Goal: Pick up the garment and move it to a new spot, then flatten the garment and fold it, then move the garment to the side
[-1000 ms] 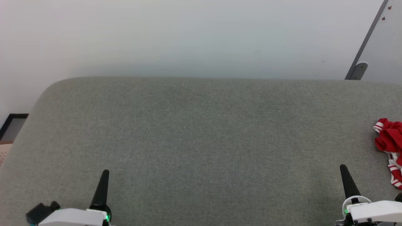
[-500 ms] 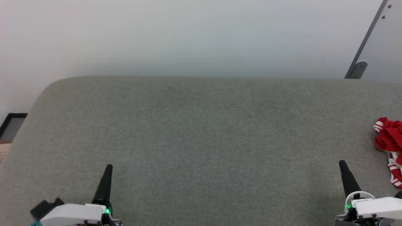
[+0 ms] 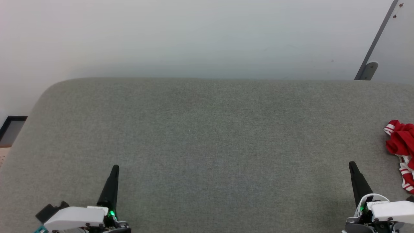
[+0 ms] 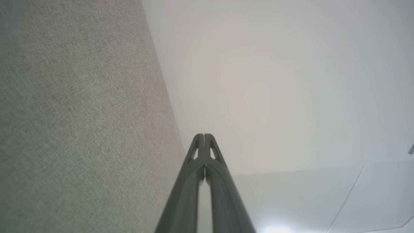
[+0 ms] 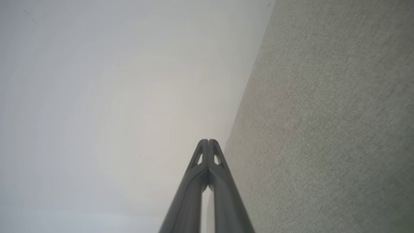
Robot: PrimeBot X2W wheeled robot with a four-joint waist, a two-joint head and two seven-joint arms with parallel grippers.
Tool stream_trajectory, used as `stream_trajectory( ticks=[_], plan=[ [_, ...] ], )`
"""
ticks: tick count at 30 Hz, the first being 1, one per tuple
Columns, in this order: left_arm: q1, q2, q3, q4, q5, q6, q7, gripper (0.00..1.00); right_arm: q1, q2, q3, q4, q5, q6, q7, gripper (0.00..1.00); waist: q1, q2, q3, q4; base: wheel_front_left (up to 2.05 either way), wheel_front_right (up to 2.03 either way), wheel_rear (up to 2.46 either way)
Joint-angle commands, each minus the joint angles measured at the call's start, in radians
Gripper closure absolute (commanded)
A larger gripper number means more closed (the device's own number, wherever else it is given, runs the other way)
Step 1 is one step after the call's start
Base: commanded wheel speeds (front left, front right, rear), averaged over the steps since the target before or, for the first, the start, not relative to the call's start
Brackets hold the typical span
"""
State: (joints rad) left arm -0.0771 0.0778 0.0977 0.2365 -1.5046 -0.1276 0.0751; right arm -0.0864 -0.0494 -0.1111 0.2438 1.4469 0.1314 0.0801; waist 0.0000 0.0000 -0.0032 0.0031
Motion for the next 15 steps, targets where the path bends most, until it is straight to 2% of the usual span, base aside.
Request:
stream_trajectory(
  ticks=[1,15],
  plan=[
    [-0.012,-0.001,0.004,-0.001,-0.014,-0.005,0.005,1.00,-0.013,-0.001,-0.001,-0.003,0.027,-0.001,0.003,1.00,0.0000,0.0000,0.000,0.000,0.00,0.00,0.00],
    [-0.031,-0.022,0.013,0.007,-0.089,-0.005,0.031,1.00,-0.026,-0.001,-0.003,0.000,0.134,-0.001,0.029,1.00,0.0000,0.0000,0.005,-0.002,0.00,0.00,0.00]
  ],
)
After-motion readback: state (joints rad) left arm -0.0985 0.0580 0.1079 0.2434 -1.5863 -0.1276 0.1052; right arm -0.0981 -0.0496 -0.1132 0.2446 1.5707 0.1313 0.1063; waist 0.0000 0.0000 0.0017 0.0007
